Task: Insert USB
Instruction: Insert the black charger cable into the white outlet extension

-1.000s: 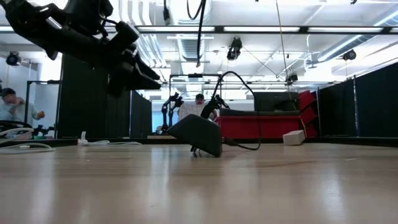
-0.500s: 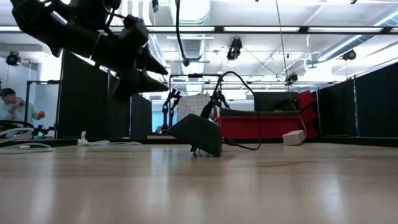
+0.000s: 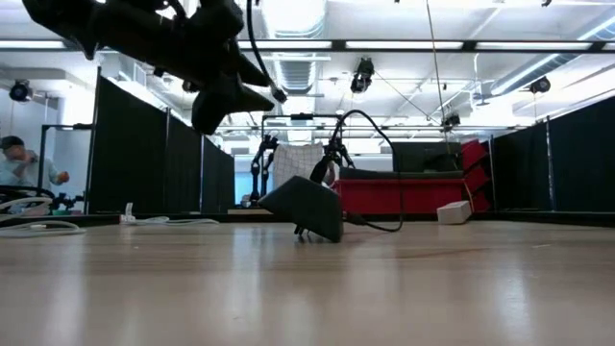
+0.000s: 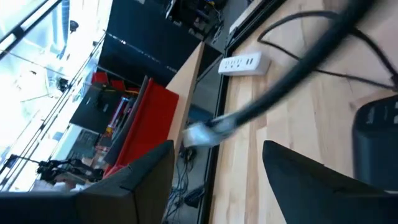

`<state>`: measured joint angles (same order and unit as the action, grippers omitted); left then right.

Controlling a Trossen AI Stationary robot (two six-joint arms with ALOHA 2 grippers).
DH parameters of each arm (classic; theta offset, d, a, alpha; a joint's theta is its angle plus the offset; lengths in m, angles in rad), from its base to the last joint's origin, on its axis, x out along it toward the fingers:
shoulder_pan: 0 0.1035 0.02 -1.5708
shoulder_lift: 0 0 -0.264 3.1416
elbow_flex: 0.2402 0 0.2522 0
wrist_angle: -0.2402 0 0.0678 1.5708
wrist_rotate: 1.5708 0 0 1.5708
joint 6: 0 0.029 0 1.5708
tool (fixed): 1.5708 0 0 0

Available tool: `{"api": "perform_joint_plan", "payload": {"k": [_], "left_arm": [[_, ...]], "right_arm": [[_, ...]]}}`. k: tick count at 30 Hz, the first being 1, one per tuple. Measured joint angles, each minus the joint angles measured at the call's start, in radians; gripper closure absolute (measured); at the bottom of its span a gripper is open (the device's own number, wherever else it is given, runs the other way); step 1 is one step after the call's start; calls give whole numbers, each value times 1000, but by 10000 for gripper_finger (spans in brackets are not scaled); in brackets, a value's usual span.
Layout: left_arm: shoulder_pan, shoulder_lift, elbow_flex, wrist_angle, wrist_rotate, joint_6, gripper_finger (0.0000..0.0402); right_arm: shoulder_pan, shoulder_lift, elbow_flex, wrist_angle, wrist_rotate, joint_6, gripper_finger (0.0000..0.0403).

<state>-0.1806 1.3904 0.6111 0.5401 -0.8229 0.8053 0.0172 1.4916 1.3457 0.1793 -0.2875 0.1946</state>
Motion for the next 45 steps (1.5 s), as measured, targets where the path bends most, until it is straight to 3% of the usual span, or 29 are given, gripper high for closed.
{"api": "perform_joint_plan", "payload": {"k": [8, 16, 28, 36, 39, 45], "left_arm": [[0, -1, 47, 9, 40, 4, 185], [0, -1, 69, 11, 237, -77, 195], [1, -1, 67, 15, 263, -142, 215], [0, -1, 66, -27, 233, -178, 303], [-5, -12, 65, -53, 237, -196, 375], [-40, -85, 65, -78, 447, -291, 385]], "right_arm": [[6, 3, 0, 39, -1, 24, 398], [20, 4, 0, 46, 0, 24, 399], [45, 4, 0, 83, 0, 15, 399], [50, 4, 0, 88, 0, 22, 399], [48, 3, 0, 82, 5, 22, 399], [3, -42, 2, -108, 224, 7, 399]]}}
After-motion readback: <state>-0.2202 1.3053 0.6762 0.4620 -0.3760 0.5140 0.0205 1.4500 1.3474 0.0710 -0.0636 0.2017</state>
